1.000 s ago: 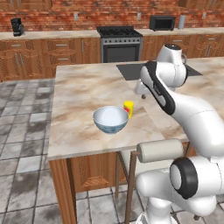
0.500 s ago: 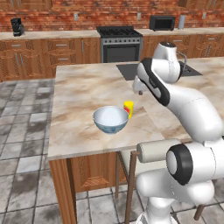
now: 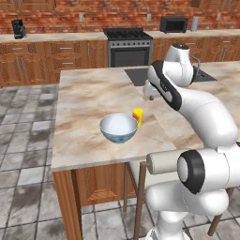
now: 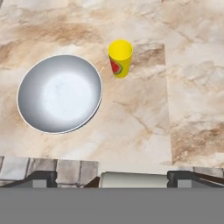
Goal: Place the cup inside the bowl on the dining table and move the bowl to any counter.
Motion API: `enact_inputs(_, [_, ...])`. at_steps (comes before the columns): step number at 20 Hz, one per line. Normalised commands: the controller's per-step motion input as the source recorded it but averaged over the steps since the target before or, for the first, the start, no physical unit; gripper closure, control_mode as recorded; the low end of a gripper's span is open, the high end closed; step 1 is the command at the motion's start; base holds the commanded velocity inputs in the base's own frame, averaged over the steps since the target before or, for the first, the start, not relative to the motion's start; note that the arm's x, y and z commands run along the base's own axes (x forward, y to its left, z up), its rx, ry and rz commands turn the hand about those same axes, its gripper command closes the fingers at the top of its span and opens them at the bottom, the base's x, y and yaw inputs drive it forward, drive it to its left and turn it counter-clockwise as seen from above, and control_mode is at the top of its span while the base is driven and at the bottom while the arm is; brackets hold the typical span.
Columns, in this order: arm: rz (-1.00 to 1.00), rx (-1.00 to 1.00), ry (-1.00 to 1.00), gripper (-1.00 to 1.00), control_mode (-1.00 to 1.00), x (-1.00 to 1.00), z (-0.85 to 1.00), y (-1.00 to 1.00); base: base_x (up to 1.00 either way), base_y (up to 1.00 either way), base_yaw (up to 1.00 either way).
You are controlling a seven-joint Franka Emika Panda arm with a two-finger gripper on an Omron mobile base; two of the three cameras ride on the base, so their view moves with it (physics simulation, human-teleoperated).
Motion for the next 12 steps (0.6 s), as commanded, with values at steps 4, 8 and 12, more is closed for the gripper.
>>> enact_inputs(4, [0.0,-0.01,0.0,-1.0,-1.0,0.05,-0.13,-0.25,0.0,0.0,0.0])
enact_inputs(8, [0.0,0.0,0.0,-1.0,-1.0,0.01,-0.09,-0.09,0.0,0.0,0.0])
enact_inputs(12, [0.0,0.0,0.0,-1.0,-1.0,0.23,-0.16,0.0,0.0,0.0,0.0])
